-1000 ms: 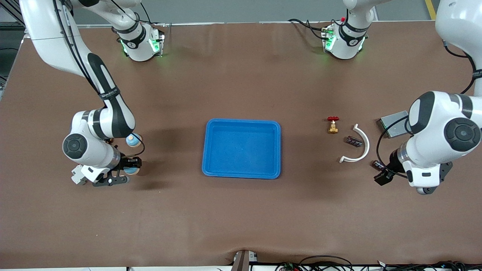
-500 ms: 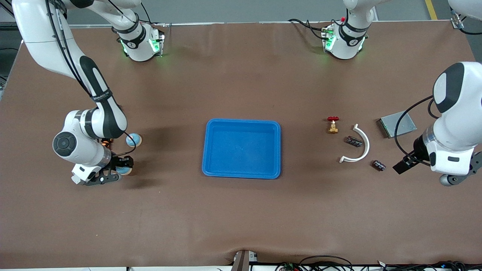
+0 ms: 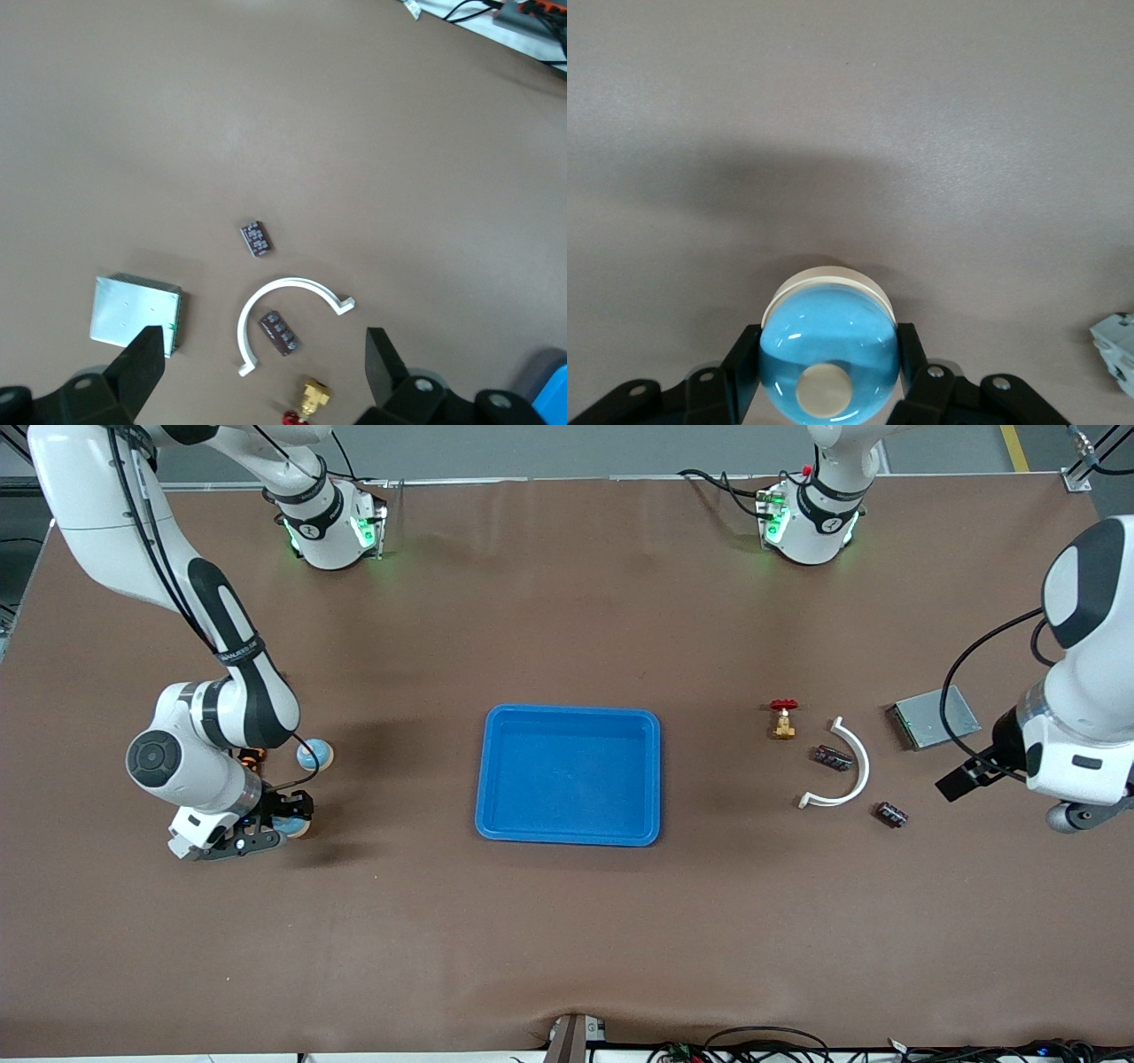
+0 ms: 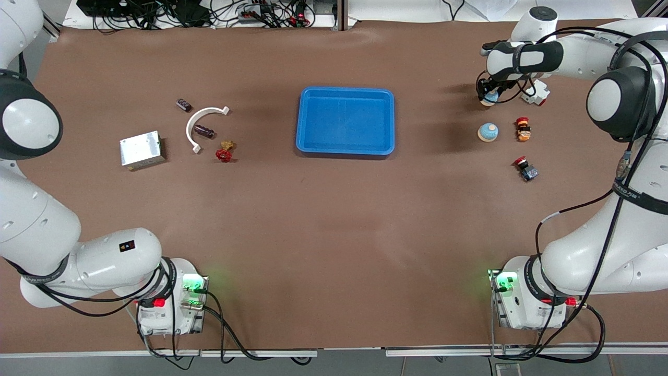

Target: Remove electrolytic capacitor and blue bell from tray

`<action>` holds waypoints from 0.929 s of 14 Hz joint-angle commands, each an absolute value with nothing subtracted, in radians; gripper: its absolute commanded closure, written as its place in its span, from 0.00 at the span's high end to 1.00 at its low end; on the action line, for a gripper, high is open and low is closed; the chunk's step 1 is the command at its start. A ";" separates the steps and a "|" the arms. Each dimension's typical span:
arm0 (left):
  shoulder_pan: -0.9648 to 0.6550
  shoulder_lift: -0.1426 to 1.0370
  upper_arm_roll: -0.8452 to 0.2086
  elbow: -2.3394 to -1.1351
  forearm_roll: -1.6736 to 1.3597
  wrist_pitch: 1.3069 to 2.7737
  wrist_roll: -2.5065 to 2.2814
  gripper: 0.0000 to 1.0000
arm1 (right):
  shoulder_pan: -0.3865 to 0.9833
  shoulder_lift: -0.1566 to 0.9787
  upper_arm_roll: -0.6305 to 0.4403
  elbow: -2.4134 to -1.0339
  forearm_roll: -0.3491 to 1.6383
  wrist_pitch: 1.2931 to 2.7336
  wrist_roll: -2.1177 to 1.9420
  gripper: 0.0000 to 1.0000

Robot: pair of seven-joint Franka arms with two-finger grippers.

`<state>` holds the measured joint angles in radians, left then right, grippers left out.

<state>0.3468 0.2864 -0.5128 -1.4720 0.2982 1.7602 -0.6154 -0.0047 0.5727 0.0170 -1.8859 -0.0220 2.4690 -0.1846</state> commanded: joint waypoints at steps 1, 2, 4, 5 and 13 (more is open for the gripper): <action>0.386 0.223 -0.515 -1.482 0.276 1.740 -0.522 1.00 | -0.026 0.568 0.035 -1.907 -0.017 2.494 -0.204 0.00; 0.390 0.215 -0.517 -1.476 0.278 1.740 -0.505 1.00 | -0.026 0.569 0.035 -1.907 -0.017 2.497 -0.204 0.00; 0.388 0.189 -0.515 -1.465 0.275 1.708 -0.454 1.00 | -0.028 0.574 0.035 -1.907 -0.017 2.499 -0.204 0.00; 0.388 0.178 -0.515 -1.465 0.275 1.704 -0.451 1.00 | -0.028 0.578 0.035 -1.905 -0.017 2.499 -0.204 0.00; 0.361 0.095 -0.467 -1.470 0.214 1.654 -0.298 1.00 | -0.038 0.598 0.035 -1.905 -0.017 2.528 -0.207 0.00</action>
<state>0.3779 0.1465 -0.5131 -1.4620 0.2695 1.6898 -0.3760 -0.0164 0.5998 0.0175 -1.9011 -0.0220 2.5157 -0.1879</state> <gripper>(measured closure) 0.000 0.344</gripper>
